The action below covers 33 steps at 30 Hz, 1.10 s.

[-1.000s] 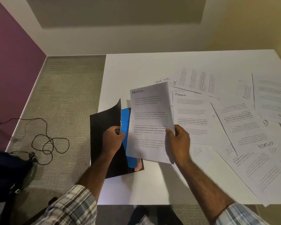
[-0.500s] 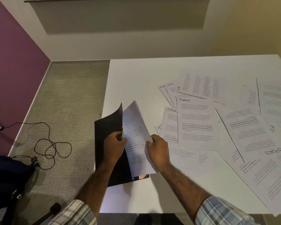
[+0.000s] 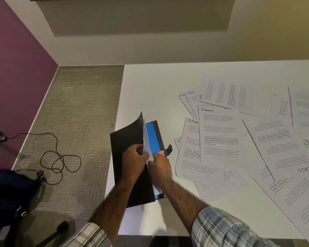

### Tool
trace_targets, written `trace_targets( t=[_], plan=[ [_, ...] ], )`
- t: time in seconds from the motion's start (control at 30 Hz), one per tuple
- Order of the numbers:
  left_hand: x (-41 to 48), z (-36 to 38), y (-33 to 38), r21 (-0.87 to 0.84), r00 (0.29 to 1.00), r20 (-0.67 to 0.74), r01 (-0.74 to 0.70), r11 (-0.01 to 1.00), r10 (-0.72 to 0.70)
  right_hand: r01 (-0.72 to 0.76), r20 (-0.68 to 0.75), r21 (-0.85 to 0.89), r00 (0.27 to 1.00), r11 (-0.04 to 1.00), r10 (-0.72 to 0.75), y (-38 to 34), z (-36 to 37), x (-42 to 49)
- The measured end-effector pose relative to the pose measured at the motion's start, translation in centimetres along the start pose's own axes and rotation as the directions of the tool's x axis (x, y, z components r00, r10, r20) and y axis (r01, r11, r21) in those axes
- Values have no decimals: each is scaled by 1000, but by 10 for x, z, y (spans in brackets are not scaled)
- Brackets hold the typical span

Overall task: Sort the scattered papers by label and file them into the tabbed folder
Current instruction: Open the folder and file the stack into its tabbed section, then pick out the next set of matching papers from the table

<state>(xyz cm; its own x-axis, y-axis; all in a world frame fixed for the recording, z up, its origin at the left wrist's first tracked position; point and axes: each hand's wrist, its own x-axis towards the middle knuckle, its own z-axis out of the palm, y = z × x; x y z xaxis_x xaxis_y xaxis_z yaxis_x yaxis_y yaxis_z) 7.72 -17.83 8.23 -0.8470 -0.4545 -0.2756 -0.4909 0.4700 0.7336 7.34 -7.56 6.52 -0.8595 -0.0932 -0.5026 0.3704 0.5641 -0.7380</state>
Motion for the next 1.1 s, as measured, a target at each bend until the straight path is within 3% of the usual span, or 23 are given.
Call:
trace_targets(
  t=[0.17,0.33,0.53,0.7,0.9,1.1],
  plan=[
    [0,2,1,-1,1000,-20,-2,1000,2,-2,20,83,1000,997,0,3,7,3],
    [2,8,2,50,1000,-12,4,999,-4,-7,76,-20,997,1000,8,7,1,9],
    [12,47,1,207,998,52,8,978,-19,-18,-49,-200,999,980,8,34,-36,1],
    [6,78,4,443,996,81,-13,896,-25,-83,-58,-348,996,934,67,75,-74,-19],
    [-4,102,-8,576,993,120,-60,815,-12,-127,-85,-421,991,898,100,116,-103,-43],
    [-34,100,-12,652,955,163,-292,700,246,-47,-182,-599,980,799,-79,141,-114,-56]
  ],
)
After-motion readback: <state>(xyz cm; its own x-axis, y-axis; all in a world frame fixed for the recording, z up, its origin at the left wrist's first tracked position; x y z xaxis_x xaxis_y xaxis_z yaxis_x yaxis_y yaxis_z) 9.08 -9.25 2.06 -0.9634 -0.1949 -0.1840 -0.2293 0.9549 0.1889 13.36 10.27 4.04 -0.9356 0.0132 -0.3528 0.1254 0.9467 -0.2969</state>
